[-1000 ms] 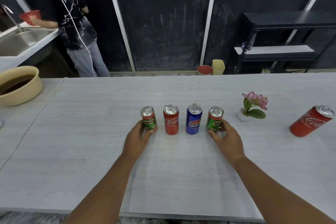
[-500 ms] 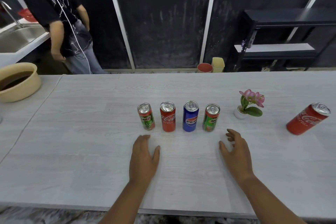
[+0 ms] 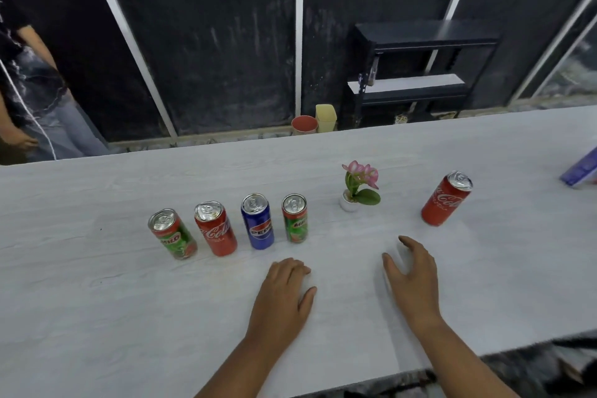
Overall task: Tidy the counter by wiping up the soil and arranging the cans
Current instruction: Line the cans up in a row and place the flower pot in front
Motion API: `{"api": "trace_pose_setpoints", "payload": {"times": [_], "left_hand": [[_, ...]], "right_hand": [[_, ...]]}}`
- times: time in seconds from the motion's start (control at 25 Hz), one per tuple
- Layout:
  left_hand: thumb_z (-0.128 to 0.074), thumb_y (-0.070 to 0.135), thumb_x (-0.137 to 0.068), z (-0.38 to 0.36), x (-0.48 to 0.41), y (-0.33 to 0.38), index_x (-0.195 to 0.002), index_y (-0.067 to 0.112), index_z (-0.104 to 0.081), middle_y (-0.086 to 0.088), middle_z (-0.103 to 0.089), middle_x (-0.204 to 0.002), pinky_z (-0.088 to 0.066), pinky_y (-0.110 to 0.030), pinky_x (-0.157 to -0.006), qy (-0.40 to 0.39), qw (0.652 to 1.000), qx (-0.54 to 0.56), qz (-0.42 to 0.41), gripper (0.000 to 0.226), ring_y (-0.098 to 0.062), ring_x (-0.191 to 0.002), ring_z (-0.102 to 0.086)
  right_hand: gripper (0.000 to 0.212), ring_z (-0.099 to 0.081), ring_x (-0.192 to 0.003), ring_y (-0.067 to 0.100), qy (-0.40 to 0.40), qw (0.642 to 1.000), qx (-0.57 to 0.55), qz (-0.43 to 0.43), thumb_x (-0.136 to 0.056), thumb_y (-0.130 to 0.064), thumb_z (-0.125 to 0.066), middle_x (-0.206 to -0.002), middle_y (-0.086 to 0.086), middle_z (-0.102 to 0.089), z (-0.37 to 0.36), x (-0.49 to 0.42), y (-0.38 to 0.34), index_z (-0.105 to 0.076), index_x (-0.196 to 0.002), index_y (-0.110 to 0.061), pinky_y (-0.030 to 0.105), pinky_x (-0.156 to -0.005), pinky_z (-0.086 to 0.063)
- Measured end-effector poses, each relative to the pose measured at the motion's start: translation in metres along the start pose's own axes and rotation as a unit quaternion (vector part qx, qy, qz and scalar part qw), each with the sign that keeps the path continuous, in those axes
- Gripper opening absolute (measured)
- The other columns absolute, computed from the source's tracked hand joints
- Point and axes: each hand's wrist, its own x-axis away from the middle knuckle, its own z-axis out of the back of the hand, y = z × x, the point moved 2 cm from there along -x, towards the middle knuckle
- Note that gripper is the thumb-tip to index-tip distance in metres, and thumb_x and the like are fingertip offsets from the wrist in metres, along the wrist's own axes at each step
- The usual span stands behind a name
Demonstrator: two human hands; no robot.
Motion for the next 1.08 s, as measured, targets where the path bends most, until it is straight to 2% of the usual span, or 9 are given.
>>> {"api": "trace_pose_setpoints", "payload": {"times": [0.16, 0.28, 0.36, 0.44, 0.56, 0.68, 0.8, 0.92, 1.08], "left_hand": [[-0.057, 0.048, -0.104, -0.024, -0.025, 0.023, -0.133, 0.027, -0.068, 0.011, -0.059, -0.142, -0.042, -0.029, -0.12, 0.002, 1.0, 0.008, -0.028, 0.037, -0.011, -0.14, -0.05], [-0.058, 0.051, -0.104, -0.029, -0.029, 0.022, -0.131, 0.03, -0.066, 0.016, -0.056, -0.141, -0.034, -0.019, -0.121, 0.008, 1.0, 0.014, -0.016, 0.036, -0.006, -0.139, -0.048], [-0.059, 0.052, -0.103, -0.03, -0.029, 0.019, -0.131, 0.032, -0.065, 0.019, -0.054, -0.142, -0.028, -0.014, -0.121, 0.008, 1.0, 0.018, -0.009, 0.036, -0.004, -0.139, -0.047], [-0.06, 0.052, -0.103, -0.03, -0.03, 0.018, -0.131, 0.033, -0.065, 0.02, -0.053, -0.142, -0.03, -0.015, -0.12, 0.003, 1.0, 0.014, -0.011, 0.035, -0.003, -0.139, -0.047], [-0.061, 0.052, -0.103, -0.029, -0.03, 0.019, -0.132, 0.033, -0.065, 0.02, -0.053, -0.141, -0.038, -0.021, -0.118, 0.002, 1.0, 0.008, -0.015, 0.035, -0.003, -0.138, -0.049], [-0.061, 0.052, -0.103, -0.026, -0.03, 0.021, -0.132, 0.034, -0.064, 0.021, -0.052, -0.14, -0.041, -0.022, -0.116, 0.0, 1.0, 0.004, -0.009, 0.034, -0.002, -0.137, -0.049], [-0.061, 0.053, -0.103, -0.024, -0.03, 0.023, -0.132, 0.035, -0.064, 0.022, -0.052, -0.141, -0.041, -0.022, -0.116, -0.004, 1.0, 0.007, -0.002, 0.034, -0.001, -0.138, -0.048], [-0.061, 0.052, -0.104, -0.024, -0.029, 0.023, -0.132, 0.034, -0.065, 0.022, -0.052, -0.141, -0.042, -0.022, -0.116, -0.006, 1.0, 0.009, -0.001, 0.034, 0.0, -0.139, -0.046], [-0.057, 0.053, -0.105, -0.022, -0.029, 0.024, -0.134, 0.035, -0.065, 0.022, -0.052, -0.144, -0.042, -0.024, -0.118, -0.008, 1.0, 0.005, 0.005, 0.035, 0.001, -0.141, -0.045]], "right_hand": [[0.059, -0.054, -0.138, 0.024, 0.05, 0.996, -0.035, -0.059, -0.094, -0.031, -0.082, -0.143, -0.001, -0.063, 0.035, -0.038, 0.027, -0.056, -0.147, -0.024, 0.05, -0.117, -0.046], [0.074, -0.055, -0.137, 0.025, 0.068, 0.993, -0.048, -0.082, -0.09, -0.033, -0.086, -0.146, 0.004, -0.062, 0.049, -0.068, 0.037, -0.049, -0.153, -0.022, 0.05, -0.117, -0.046], [0.086, -0.055, -0.134, 0.019, 0.06, 0.992, -0.067, -0.092, -0.086, -0.04, -0.089, -0.145, -0.003, -0.06, 0.053, -0.085, 0.039, -0.042, -0.157, -0.028, 0.049, -0.115, -0.046], [0.094, -0.056, -0.131, 0.015, 0.046, 0.991, -0.08, -0.098, -0.078, -0.05, -0.093, -0.143, -0.009, -0.06, 0.054, -0.101, 0.037, -0.039, -0.155, -0.036, 0.046, -0.113, -0.047], [0.092, -0.067, -0.118, 0.013, 0.056, 0.989, -0.08, -0.108, -0.067, -0.061, -0.095, -0.134, -0.009, -0.069, 0.05, -0.122, 0.031, -0.045, -0.142, -0.04, 0.046, -0.108, -0.052], [0.086, -0.071, -0.106, 0.017, 0.082, 0.99, -0.031, -0.112, -0.066, -0.065, -0.094, -0.123, -0.005, -0.072, 0.045, -0.136, 0.028, -0.052, -0.134, -0.031, 0.051, -0.108, -0.05], [0.074, -0.07, -0.106, 0.022, 0.105, 0.989, -0.006, -0.104, -0.073, -0.059, -0.091, -0.122, -0.003, -0.066, 0.04, -0.137, 0.033, -0.057, -0.129, -0.026, 0.056, -0.111, -0.046], [0.063, -0.067, -0.109, 0.025, 0.106, 0.991, -0.007, -0.077, -0.079, -0.052, -0.089, -0.121, -0.001, -0.065, 0.038, -0.134, 0.036, -0.06, -0.129, -0.025, 0.054, -0.113, -0.044], [0.066, -0.065, -0.119, 0.024, 0.088, 0.992, -0.051, -0.071, -0.08, -0.05, -0.088, -0.123, -0.003, -0.072, 0.038, -0.13, 0.038, -0.057, -0.135, -0.031, 0.053, -0.112, -0.047]]}}
